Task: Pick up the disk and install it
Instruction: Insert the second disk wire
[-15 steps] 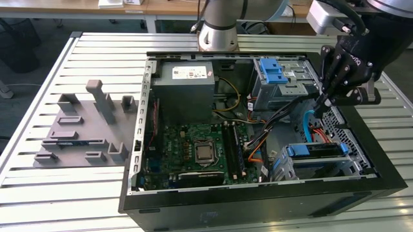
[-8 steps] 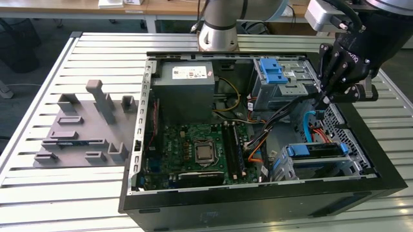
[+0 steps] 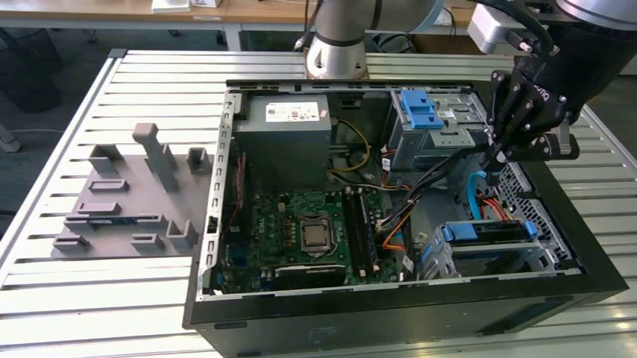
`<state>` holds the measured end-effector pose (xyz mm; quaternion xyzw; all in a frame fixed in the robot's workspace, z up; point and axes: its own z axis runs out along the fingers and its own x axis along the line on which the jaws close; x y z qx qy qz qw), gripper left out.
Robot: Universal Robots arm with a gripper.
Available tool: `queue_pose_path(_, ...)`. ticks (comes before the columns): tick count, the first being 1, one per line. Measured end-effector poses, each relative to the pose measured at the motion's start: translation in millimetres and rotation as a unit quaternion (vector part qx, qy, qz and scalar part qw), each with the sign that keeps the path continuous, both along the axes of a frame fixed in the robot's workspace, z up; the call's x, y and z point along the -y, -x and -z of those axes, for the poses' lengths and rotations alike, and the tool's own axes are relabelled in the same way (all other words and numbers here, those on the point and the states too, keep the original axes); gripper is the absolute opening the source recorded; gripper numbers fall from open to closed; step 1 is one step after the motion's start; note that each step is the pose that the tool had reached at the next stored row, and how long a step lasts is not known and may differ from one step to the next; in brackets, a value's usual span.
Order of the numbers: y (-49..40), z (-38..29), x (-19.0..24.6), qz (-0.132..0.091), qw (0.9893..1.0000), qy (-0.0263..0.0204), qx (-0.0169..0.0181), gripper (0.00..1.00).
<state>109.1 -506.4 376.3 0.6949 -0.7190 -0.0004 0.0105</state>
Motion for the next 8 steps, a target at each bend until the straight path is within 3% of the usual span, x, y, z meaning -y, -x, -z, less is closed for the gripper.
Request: queue_pose_path(8, 0.0, 8.0, 0.2, 0.0, 1.0, 0.0015, 0.0, 0.11)
